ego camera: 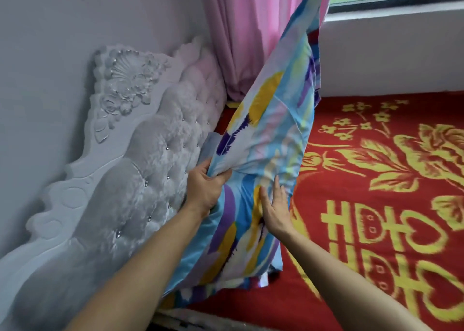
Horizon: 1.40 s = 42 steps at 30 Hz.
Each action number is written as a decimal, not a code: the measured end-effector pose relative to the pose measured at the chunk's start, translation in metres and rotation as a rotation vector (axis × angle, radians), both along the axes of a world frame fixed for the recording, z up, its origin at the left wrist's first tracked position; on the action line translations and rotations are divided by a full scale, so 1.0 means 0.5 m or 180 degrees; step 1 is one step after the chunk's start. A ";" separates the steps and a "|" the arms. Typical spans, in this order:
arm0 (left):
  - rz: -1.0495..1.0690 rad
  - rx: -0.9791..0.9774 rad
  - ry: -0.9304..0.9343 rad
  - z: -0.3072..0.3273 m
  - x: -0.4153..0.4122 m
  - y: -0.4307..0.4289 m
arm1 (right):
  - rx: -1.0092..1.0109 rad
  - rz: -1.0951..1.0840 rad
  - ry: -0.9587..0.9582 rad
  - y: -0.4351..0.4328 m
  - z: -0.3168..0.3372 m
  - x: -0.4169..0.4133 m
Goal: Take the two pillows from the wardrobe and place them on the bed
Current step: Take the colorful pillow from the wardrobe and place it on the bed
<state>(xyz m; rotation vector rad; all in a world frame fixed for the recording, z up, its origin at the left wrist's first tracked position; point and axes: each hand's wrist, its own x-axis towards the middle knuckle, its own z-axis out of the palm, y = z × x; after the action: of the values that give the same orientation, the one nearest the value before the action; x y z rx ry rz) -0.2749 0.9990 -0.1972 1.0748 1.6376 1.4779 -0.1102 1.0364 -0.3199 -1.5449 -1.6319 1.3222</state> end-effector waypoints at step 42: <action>0.1168 -0.1015 0.2210 -0.638 -0.370 0.292 | -0.0821 -0.2593 -0.0987 0.227 -0.457 -0.133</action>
<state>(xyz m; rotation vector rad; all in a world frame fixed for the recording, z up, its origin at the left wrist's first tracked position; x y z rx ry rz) -0.4600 1.1452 -0.5164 1.2205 2.5674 1.0328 -0.1766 1.1499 -0.5484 -2.3122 -0.7988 0.8773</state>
